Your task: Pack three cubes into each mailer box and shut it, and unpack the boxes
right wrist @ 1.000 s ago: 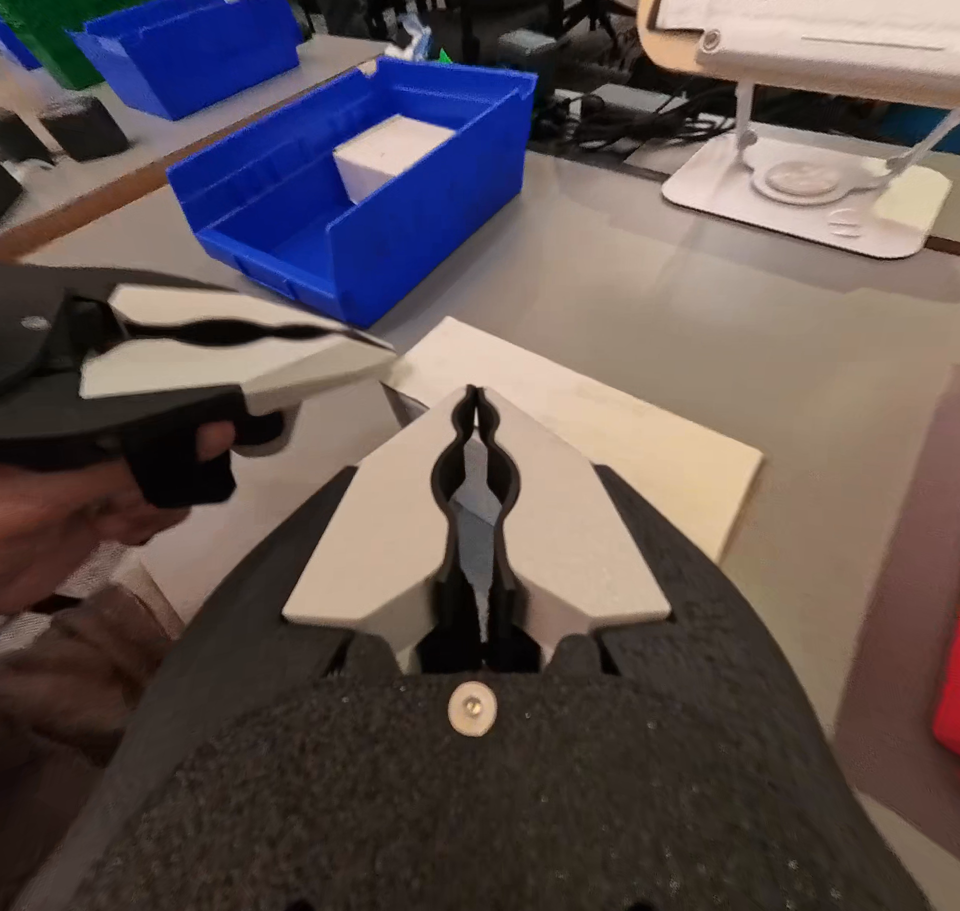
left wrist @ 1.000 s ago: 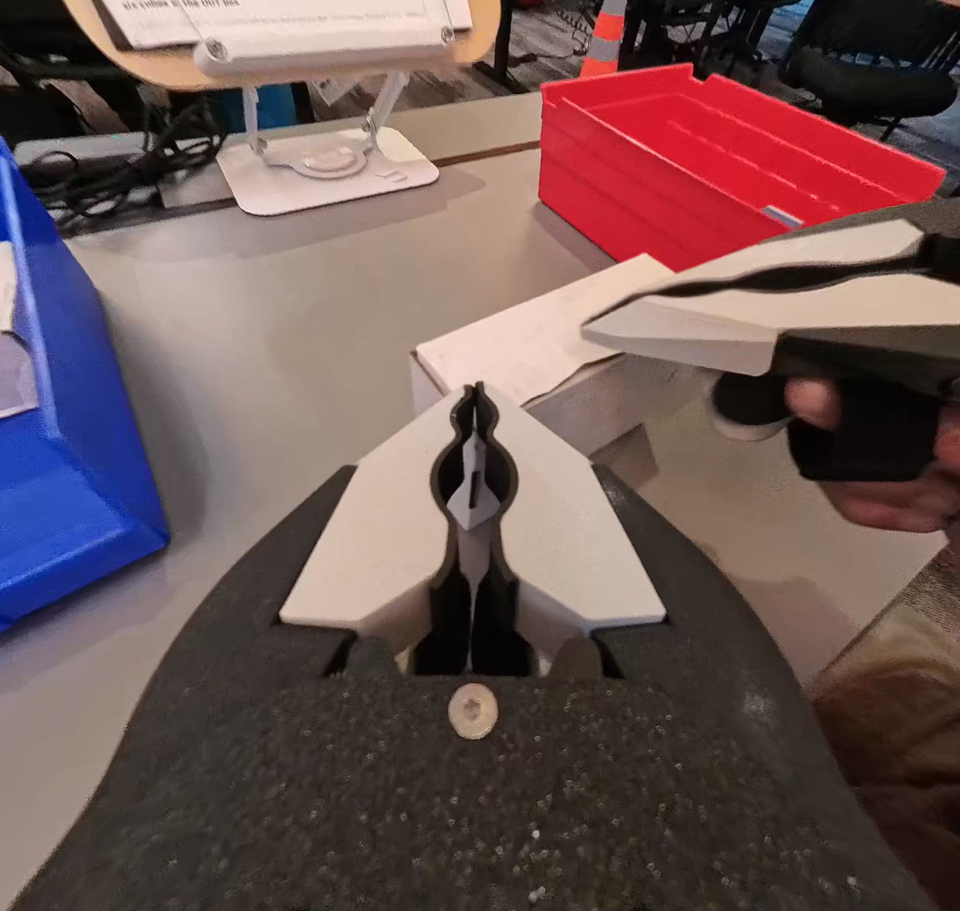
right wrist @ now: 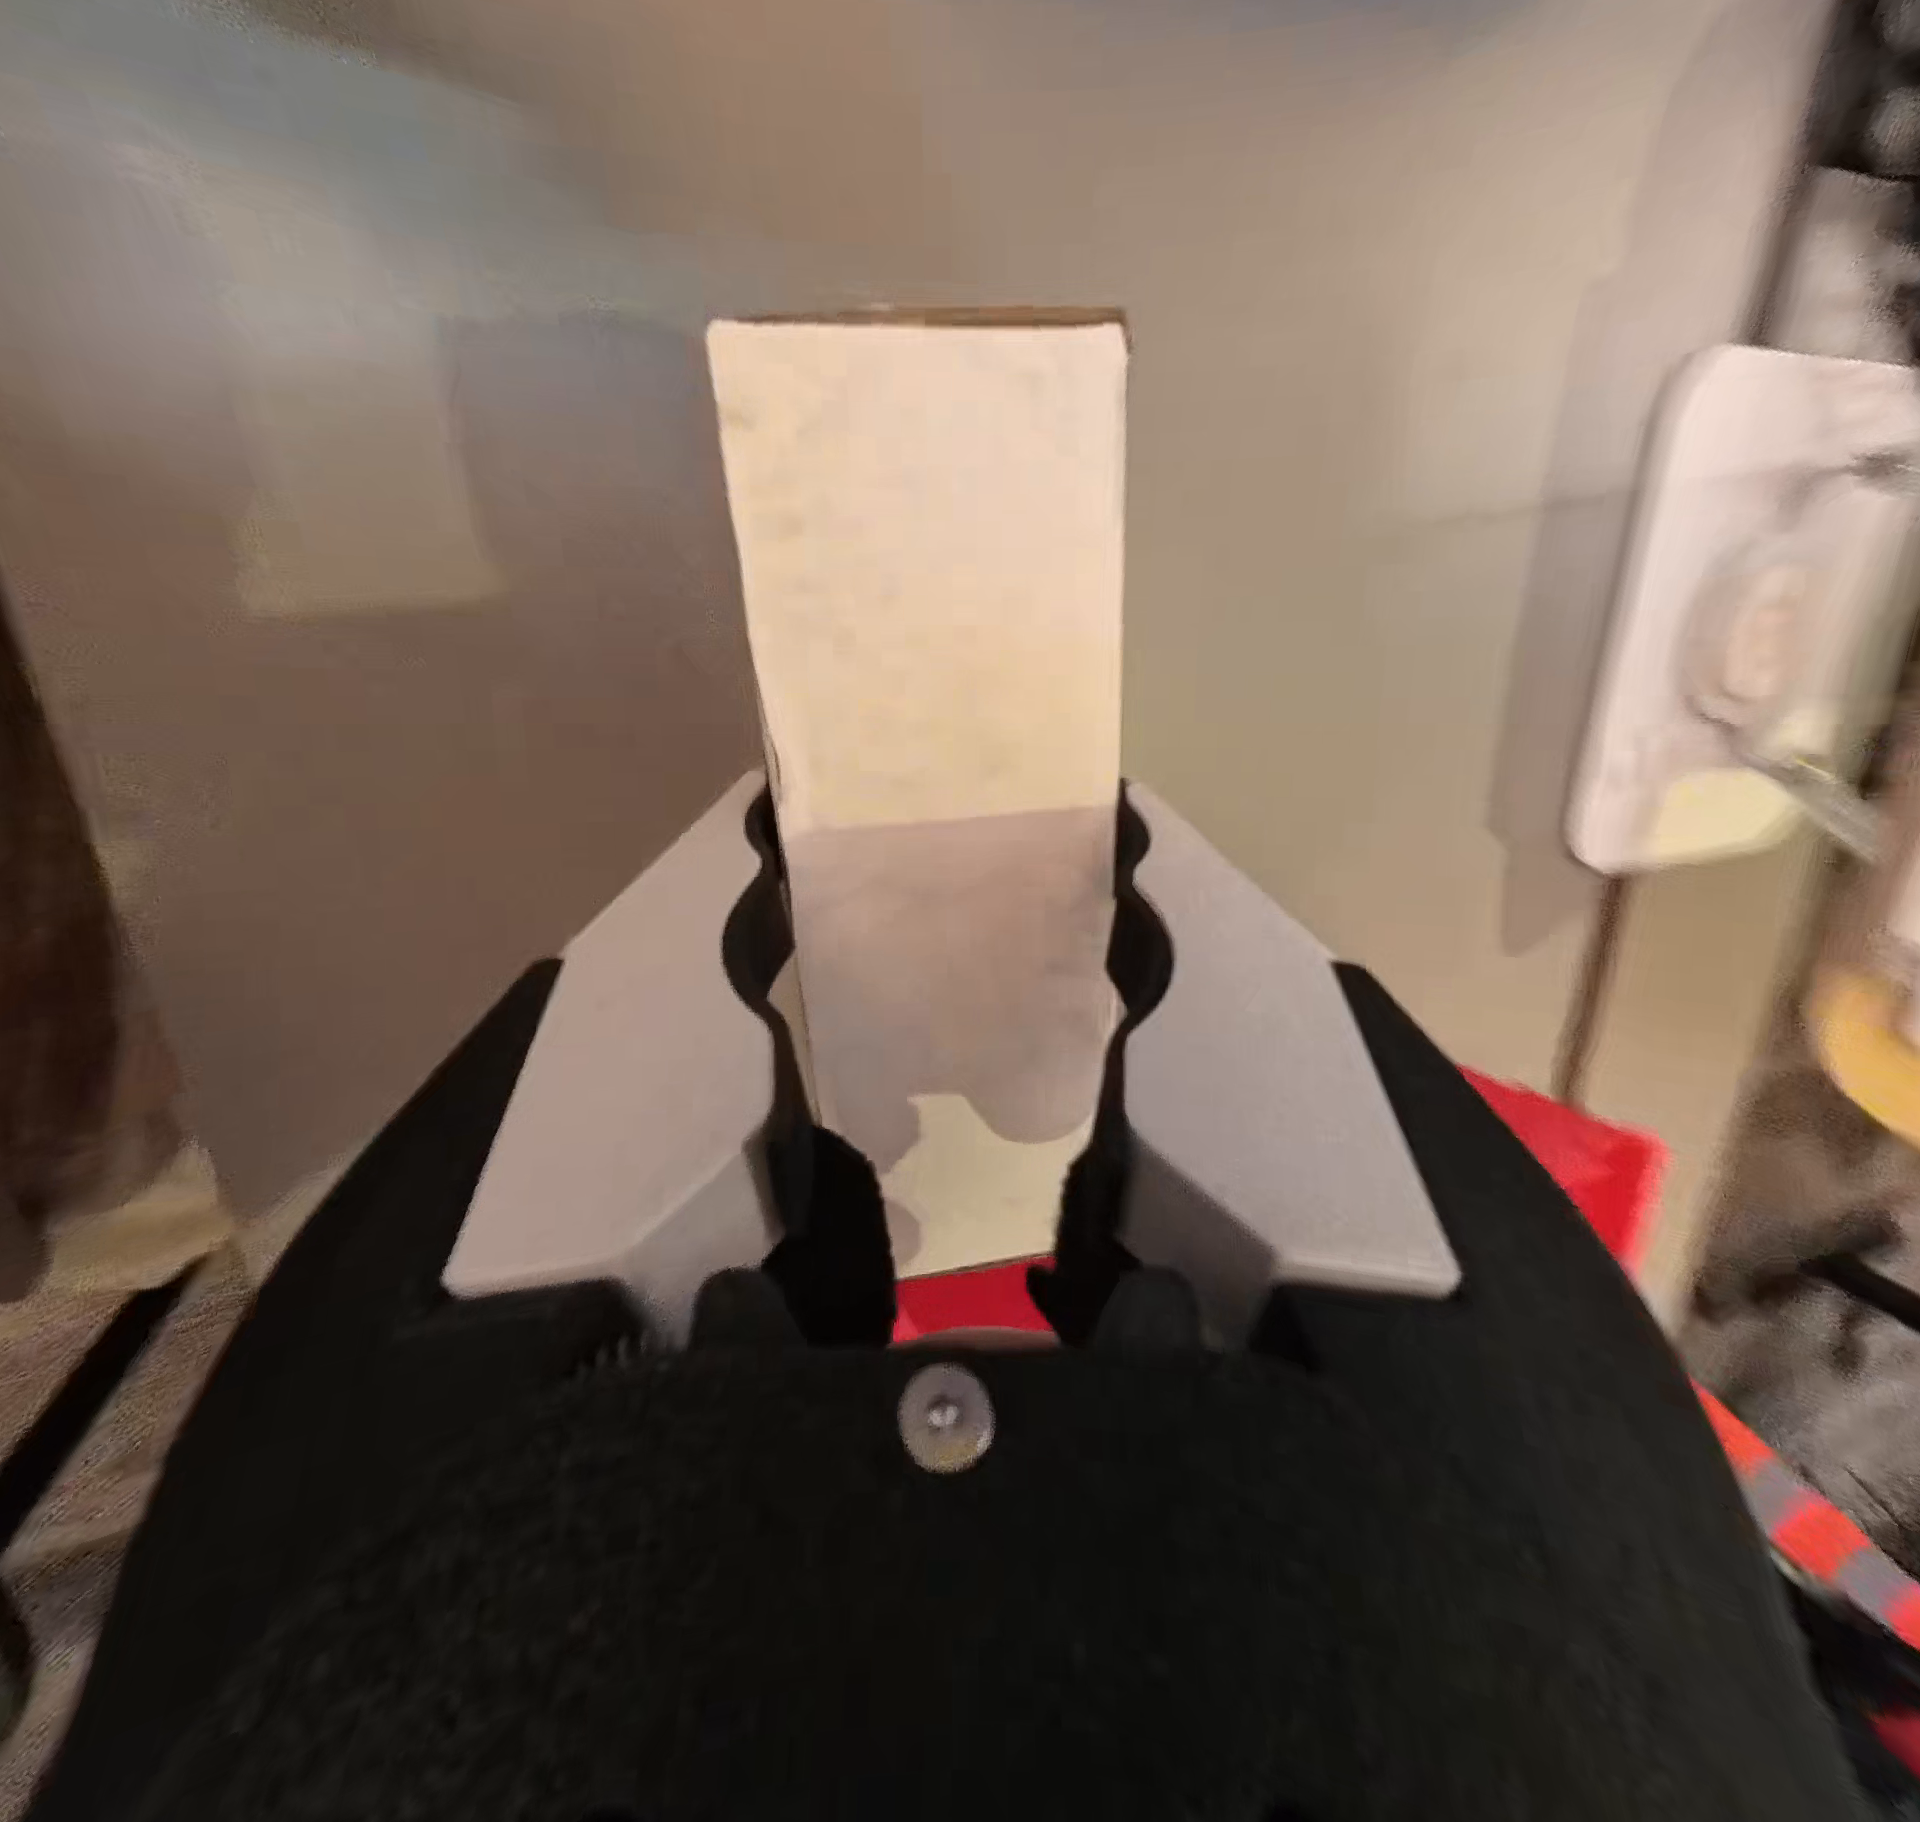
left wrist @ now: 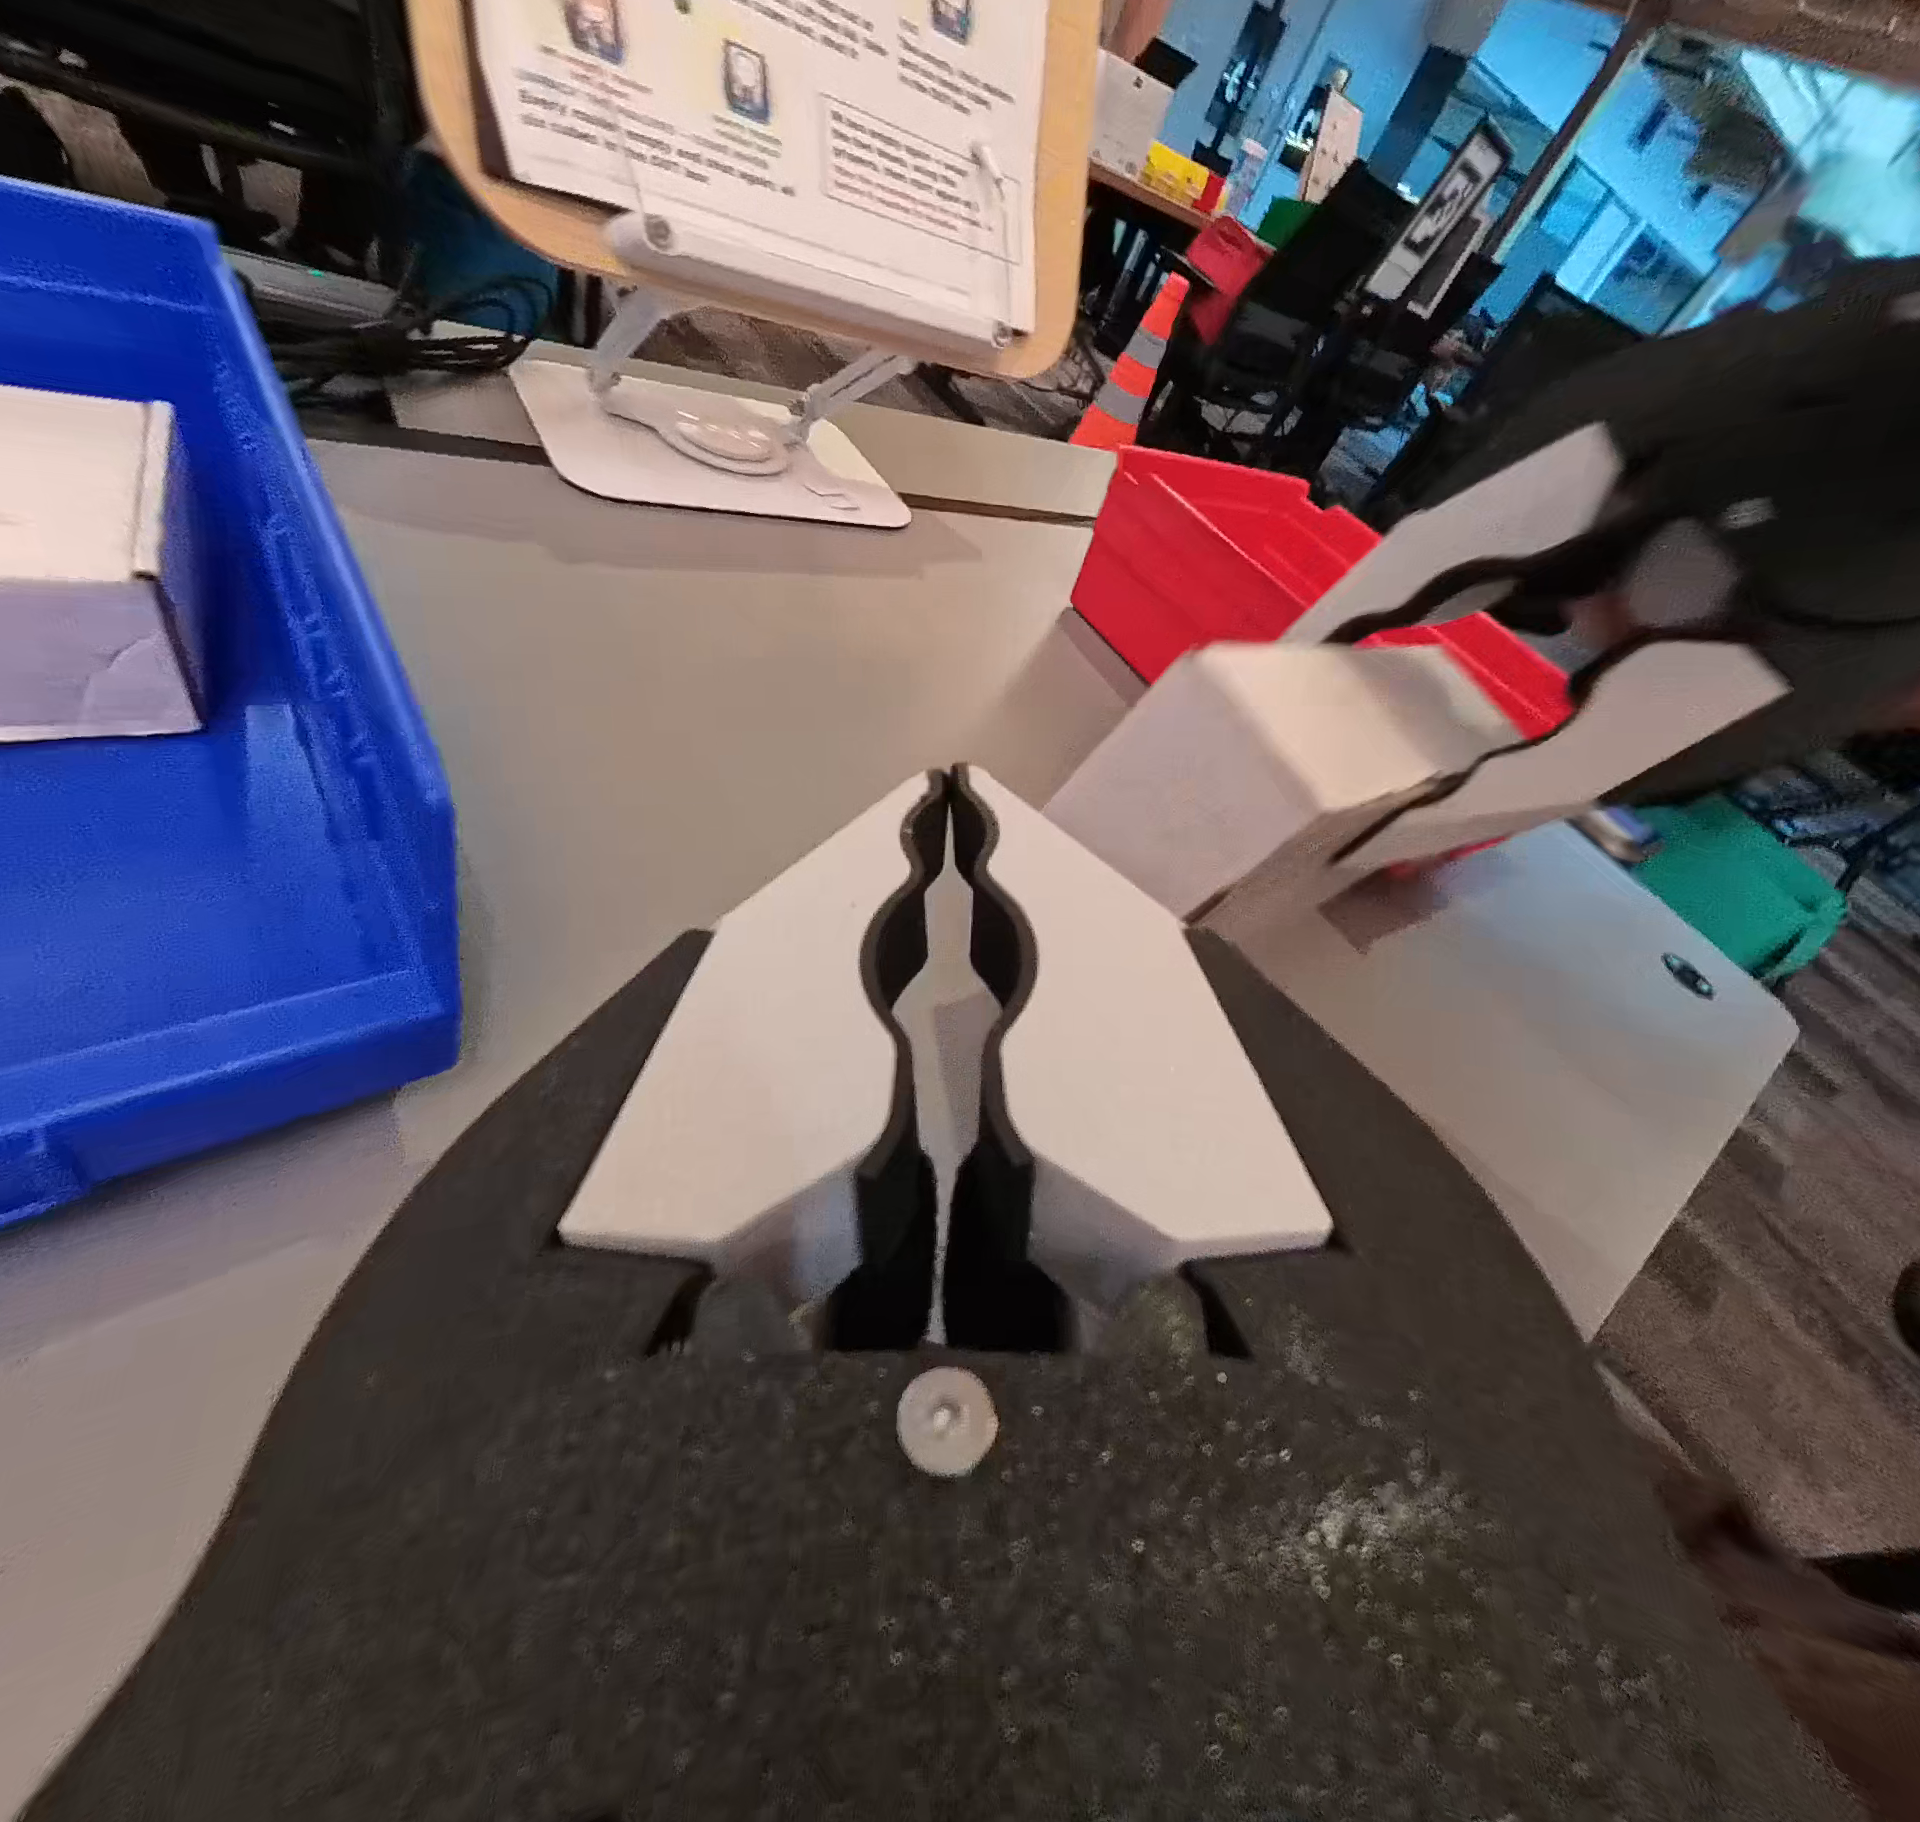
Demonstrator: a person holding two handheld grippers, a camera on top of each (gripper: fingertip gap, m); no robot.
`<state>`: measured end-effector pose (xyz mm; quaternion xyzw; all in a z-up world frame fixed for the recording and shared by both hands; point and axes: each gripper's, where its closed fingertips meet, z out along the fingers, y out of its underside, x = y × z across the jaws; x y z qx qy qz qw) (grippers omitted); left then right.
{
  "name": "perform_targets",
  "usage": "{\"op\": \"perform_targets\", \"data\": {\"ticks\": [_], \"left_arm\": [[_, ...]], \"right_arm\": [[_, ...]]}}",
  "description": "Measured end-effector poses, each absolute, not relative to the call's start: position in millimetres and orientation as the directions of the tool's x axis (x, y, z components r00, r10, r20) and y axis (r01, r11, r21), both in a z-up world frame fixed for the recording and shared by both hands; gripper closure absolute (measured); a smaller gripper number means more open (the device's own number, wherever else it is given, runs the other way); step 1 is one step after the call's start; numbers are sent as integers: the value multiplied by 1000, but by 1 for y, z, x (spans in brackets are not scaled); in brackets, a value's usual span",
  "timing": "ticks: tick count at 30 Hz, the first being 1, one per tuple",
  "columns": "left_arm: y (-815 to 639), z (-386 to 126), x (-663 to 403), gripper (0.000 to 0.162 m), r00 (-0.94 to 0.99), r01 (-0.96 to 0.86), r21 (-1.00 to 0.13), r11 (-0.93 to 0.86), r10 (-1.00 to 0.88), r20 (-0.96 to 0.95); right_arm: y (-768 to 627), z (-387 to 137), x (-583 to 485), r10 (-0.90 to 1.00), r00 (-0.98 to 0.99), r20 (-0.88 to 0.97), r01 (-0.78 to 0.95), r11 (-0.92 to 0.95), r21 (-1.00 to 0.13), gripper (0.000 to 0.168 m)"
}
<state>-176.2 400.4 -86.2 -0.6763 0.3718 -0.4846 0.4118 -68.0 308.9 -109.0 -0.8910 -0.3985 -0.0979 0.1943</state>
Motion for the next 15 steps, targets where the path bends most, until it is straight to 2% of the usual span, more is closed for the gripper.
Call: {"op": "perform_targets", "data": {"ticks": [5, 7, 9, 11, 15], "left_arm": [[405, -88, -179, 162, 252, -83, -897, -434, -880, 403], [401, -90, -176, 162, 249, -104, -905, -413, -891, 379], [399, -91, -174, 162, 251, -118, -916, -384, -904, 347], [397, -92, -171, 162, 257, -135, -924, -357, -914, 316], [395, -95, -168, 162, 275, -158, -938, -308, -926, 258]], "right_arm": [[279, 1, 53, 366, 689, 626, 665, -663, -345, 107], [264, 20, 112, 283, 641, 713, 664, -672, -329, 107], [257, 0, 162, 295, 586, 755, 685, -678, -266, 106], [258, -46, 201, 340, 556, 759, 698, -687, -204, 106], [277, -114, 244, 440, 361, 822, 760, -650, 14, 106]]}}
